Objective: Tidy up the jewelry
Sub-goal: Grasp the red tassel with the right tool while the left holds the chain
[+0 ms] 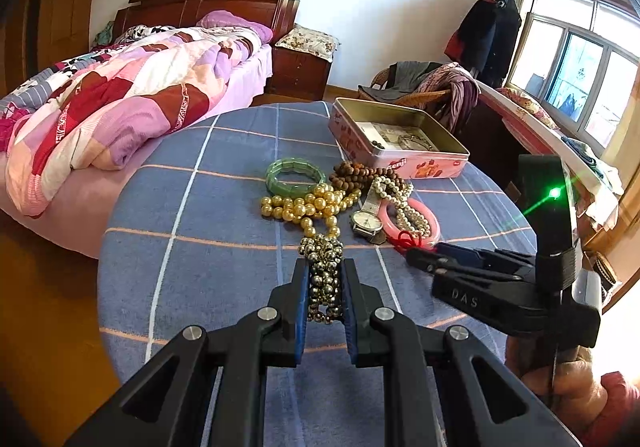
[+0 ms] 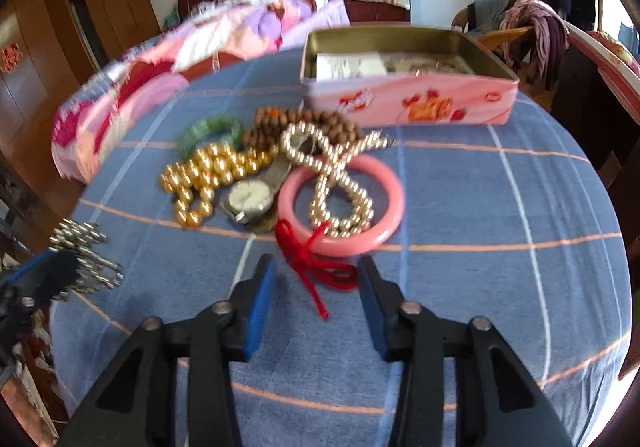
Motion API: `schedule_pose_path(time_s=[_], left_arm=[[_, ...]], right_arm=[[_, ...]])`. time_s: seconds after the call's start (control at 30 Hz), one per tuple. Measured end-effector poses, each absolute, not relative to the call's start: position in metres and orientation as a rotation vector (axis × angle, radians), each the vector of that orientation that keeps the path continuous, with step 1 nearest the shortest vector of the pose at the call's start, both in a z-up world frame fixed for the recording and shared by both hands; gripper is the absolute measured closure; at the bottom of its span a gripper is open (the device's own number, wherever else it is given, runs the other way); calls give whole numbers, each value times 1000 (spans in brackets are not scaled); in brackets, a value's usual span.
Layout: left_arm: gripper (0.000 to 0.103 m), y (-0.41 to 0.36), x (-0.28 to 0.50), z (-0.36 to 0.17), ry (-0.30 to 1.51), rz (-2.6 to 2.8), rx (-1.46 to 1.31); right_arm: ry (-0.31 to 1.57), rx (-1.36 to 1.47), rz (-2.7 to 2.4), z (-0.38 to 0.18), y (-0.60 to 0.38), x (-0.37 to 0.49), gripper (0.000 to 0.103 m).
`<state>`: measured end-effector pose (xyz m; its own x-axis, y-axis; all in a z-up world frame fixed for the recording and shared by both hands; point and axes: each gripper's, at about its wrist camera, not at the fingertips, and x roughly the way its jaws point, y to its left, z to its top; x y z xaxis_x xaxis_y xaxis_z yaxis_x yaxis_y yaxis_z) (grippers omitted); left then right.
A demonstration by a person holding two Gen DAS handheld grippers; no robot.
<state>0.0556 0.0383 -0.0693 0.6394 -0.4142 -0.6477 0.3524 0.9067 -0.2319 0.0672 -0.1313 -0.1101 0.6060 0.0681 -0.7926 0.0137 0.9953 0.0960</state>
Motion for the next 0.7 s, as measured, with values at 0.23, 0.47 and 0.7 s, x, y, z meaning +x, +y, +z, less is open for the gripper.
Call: schedule_pose_path(time_s=[0.23,0.47,0.7], left_arm=[[88,43,53,-66,752,-436,-103],[88,42,48,-61,732,-451,-108],[88,35,45,-58,726,-465,-93]], right_arm=[[940,107,59,-108,-135,60,97],[830,179,32,-69,-161,31,97],[800,197,66,-56,-165,30,80]])
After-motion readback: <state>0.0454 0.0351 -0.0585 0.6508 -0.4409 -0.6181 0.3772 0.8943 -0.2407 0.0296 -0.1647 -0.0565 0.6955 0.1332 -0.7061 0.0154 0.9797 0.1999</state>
